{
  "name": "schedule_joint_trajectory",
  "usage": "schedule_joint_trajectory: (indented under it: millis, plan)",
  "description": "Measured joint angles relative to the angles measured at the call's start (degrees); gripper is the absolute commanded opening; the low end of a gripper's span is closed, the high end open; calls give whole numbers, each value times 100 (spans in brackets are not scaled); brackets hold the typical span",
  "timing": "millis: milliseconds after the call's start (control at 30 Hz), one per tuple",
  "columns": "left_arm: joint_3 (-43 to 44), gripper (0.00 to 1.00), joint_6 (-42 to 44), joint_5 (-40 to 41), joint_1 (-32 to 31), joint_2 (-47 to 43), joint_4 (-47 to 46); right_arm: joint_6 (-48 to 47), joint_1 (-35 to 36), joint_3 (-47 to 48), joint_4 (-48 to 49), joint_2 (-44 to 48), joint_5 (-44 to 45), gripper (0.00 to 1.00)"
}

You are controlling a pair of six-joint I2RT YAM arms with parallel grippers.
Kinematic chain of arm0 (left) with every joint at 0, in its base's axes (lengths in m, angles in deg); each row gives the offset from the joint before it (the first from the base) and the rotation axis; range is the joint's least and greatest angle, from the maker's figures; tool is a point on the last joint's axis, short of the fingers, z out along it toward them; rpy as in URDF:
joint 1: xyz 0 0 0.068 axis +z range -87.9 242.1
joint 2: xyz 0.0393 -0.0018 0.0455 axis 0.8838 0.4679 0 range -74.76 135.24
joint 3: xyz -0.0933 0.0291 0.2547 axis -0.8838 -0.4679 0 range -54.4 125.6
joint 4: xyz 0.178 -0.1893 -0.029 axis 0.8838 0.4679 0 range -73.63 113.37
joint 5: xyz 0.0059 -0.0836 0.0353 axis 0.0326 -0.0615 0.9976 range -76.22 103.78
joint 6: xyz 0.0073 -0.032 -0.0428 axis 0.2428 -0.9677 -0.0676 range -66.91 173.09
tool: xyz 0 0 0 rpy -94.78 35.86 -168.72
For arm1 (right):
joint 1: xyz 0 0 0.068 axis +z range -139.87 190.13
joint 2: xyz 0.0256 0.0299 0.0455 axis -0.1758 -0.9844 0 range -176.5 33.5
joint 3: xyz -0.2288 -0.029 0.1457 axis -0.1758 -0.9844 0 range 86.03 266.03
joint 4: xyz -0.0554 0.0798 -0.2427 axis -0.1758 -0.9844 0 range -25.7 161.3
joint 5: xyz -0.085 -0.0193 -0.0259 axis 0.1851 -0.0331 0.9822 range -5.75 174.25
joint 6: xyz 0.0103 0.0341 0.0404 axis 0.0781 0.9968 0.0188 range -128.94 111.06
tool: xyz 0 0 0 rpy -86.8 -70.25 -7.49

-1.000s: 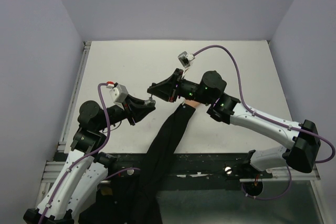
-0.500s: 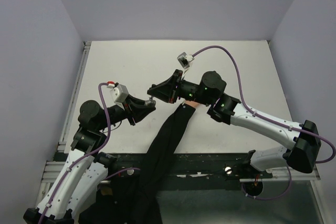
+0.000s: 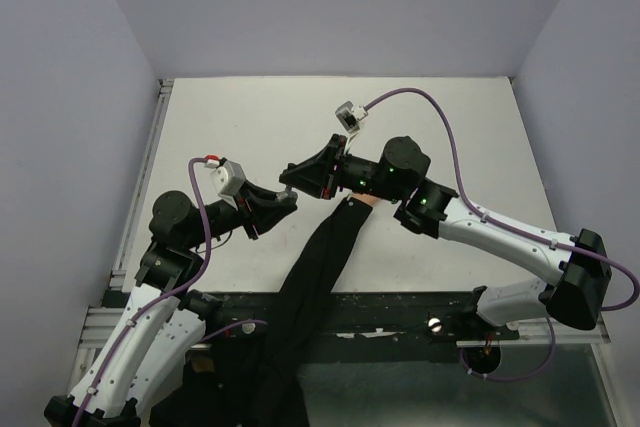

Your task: Paint the nails

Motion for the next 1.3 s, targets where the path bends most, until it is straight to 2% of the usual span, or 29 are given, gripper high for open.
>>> schedule_joint_trajectory:
  millis: [1300]
  plan:
    - [0, 0, 0, 33, -11, 2, 33, -319, 85, -214, -17, 76, 131, 1]
